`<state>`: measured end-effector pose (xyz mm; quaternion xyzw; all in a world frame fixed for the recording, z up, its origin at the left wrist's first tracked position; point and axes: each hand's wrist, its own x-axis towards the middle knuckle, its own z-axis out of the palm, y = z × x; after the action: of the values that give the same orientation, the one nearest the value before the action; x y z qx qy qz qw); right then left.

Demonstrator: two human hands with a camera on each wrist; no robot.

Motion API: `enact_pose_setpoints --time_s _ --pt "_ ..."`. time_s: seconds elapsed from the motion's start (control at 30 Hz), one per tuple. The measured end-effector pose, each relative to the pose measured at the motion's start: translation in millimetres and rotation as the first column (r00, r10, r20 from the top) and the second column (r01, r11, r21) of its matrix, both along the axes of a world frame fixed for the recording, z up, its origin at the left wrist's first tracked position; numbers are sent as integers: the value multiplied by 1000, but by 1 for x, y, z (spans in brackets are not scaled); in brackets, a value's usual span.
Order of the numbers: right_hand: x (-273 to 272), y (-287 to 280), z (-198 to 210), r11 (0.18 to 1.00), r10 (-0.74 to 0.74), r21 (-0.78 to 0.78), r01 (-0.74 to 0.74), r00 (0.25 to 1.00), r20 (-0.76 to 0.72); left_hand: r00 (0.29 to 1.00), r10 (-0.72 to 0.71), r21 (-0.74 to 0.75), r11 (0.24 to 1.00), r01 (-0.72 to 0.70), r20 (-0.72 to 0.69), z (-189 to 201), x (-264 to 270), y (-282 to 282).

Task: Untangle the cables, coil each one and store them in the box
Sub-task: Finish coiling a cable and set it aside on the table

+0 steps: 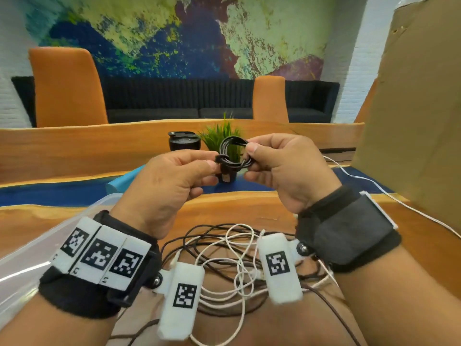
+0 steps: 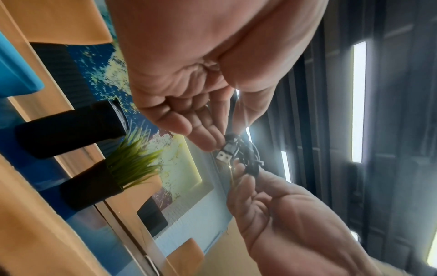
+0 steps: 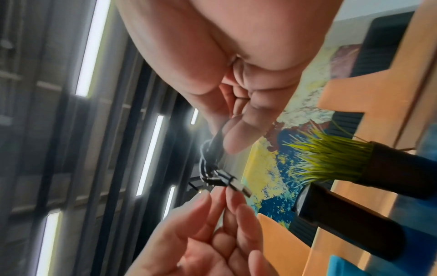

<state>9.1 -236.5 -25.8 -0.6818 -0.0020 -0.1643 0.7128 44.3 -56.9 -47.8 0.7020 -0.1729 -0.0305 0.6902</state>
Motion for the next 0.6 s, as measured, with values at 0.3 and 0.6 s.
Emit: enact_pose_setpoints --time_s 0.3,0.6 --pt "-42 -130 1 988 -126 -117 97 954 -273 982 -104 149 986 80 156 6 -13 -5" --pt "-71 -231 -65 970 -244 -186 159 684 -688 957 -243 512 849 132 156 1 -30 3"
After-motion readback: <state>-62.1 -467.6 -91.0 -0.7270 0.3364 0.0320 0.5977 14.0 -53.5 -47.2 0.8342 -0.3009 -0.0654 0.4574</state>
